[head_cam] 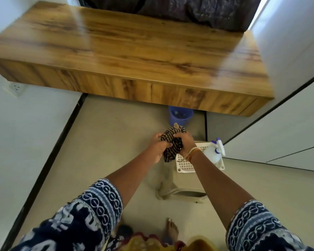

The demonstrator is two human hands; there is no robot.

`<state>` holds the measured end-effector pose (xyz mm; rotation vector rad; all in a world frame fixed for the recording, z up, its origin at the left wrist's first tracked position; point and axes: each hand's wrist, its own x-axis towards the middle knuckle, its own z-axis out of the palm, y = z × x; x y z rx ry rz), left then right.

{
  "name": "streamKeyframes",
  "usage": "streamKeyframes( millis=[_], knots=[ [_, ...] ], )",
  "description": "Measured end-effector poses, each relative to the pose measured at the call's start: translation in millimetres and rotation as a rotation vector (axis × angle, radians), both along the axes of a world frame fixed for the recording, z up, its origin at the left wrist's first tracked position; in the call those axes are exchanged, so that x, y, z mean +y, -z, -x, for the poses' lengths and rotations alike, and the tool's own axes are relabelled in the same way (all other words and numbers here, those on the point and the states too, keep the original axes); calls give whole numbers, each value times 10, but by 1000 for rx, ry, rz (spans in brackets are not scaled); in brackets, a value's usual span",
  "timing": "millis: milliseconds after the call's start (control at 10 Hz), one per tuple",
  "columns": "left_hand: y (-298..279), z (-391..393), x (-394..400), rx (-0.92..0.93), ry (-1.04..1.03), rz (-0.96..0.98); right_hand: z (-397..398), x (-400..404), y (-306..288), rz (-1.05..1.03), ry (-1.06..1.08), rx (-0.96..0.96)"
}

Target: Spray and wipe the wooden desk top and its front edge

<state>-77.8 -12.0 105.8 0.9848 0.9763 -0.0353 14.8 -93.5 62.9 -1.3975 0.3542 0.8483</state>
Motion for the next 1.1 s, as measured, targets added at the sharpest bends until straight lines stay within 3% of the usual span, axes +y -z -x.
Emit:
streamKeyframes(
  millis=[300, 400, 500, 600, 800, 1000, 1100],
  knots=[
    [554, -486, -754, 79, 58, 28, -460, -788, 362, 117, -150, 16],
    [972, -643, -863, 92, 260, -195, -657, -875, 760, 210, -227, -62],
    [1007, -716, -913, 98, 391, -349, -781, -878, 1064, 277, -266, -103],
    [1309, -821, -899, 58, 495, -429, -866, -872, 1378, 371, -378, -158],
    [1953, -968, -790, 101, 578, -383, -1023, -909, 2086, 452, -455, -304],
    [2294, -859, -706, 56, 662, -403, -959, -912, 2385, 600, -737, -460],
    [2291, -874, -650, 58, 605, -368, -1013, -890, 2329, 711, -740, -488]
  ],
)
